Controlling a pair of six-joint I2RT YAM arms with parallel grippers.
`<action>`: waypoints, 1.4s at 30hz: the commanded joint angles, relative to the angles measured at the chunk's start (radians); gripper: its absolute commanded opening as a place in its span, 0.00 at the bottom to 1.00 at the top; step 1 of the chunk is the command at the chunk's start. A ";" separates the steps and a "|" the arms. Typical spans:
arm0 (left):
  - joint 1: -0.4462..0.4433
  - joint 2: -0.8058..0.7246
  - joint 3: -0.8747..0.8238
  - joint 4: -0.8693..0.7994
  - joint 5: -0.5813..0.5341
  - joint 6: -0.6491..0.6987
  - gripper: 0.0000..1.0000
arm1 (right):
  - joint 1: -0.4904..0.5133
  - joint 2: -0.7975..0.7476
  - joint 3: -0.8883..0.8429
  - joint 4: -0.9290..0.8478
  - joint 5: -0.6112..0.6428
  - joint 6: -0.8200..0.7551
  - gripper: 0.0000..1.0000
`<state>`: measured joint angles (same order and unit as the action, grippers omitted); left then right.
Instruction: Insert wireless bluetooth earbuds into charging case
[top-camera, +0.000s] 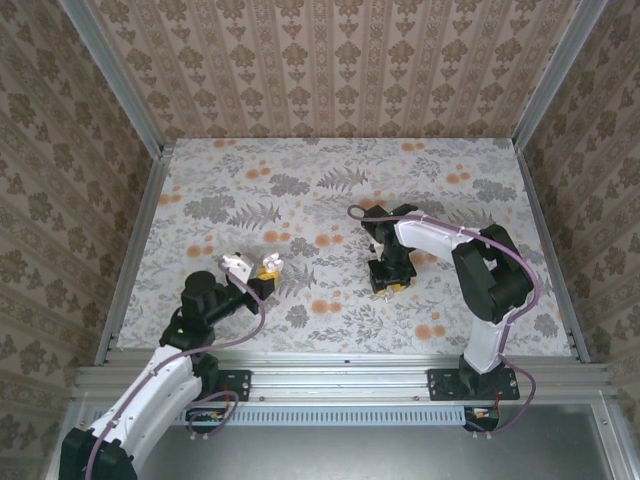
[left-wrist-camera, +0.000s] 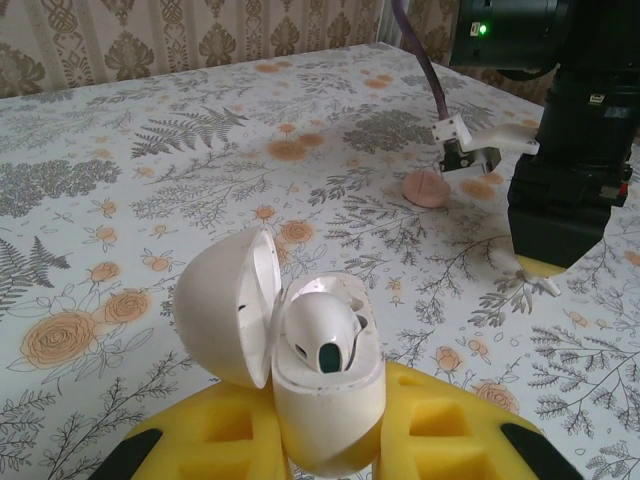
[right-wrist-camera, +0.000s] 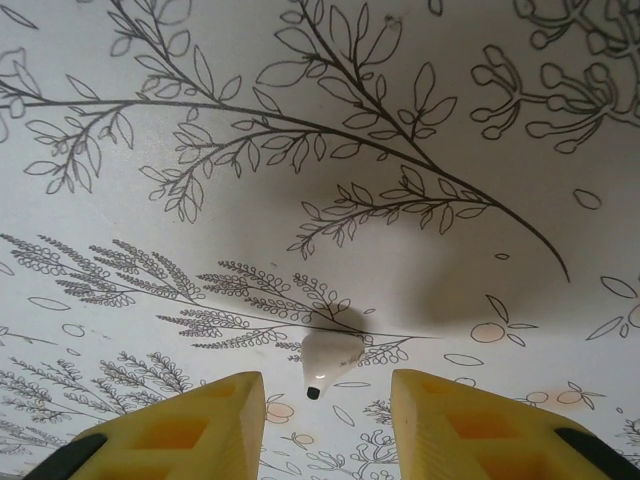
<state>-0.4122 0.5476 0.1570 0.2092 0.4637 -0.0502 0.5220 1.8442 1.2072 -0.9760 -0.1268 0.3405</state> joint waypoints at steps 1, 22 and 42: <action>-0.008 -0.009 0.033 0.007 -0.005 0.019 0.00 | 0.009 0.026 -0.006 -0.015 0.009 0.015 0.39; -0.011 -0.009 0.034 -0.001 -0.010 0.020 0.00 | 0.012 0.069 -0.028 0.028 0.025 0.042 0.30; -0.017 -0.005 0.029 -0.003 -0.031 0.016 0.00 | 0.013 -0.028 -0.029 0.071 0.047 0.090 0.24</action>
<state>-0.4252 0.5476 0.1577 0.2085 0.4438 -0.0475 0.5285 1.8622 1.1831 -0.9260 -0.1032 0.4015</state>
